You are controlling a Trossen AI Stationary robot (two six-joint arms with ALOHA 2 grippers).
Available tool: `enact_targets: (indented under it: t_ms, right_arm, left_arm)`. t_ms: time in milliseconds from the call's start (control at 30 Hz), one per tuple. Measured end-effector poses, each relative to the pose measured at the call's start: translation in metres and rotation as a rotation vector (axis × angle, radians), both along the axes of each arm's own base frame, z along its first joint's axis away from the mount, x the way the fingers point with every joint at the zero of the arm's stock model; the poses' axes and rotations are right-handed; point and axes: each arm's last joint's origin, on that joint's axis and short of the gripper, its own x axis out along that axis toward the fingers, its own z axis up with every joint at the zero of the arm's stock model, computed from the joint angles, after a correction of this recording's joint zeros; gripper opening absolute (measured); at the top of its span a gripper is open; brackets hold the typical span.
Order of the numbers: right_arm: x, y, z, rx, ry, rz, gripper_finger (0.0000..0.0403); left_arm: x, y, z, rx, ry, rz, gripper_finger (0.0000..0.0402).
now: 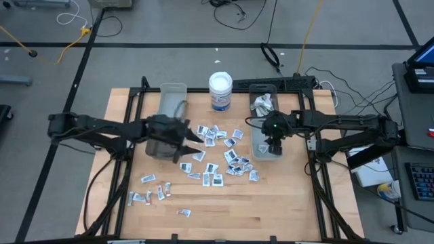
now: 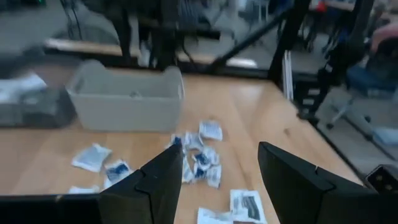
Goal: Pick & Place First Aid Supplies
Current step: Put the blue alcohol pad into the right gray bin
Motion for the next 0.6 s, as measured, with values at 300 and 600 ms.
enact_targets:
  t_ms: [300, 600]
  right_arm:
    - [0.002, 0.0, 0.001, -0.002, -0.022, -0.005, 0.0193]
    - [0.006, -0.001, 0.003, -0.016, -0.068, 0.005, 0.0191]
  left_arm:
    - [-0.042, 0.001, -0.006, -0.02, -0.089, 0.039, 0.0214]
    - [-0.048, 0.001, -0.004, -0.039, -0.108, 0.068, 0.0214]
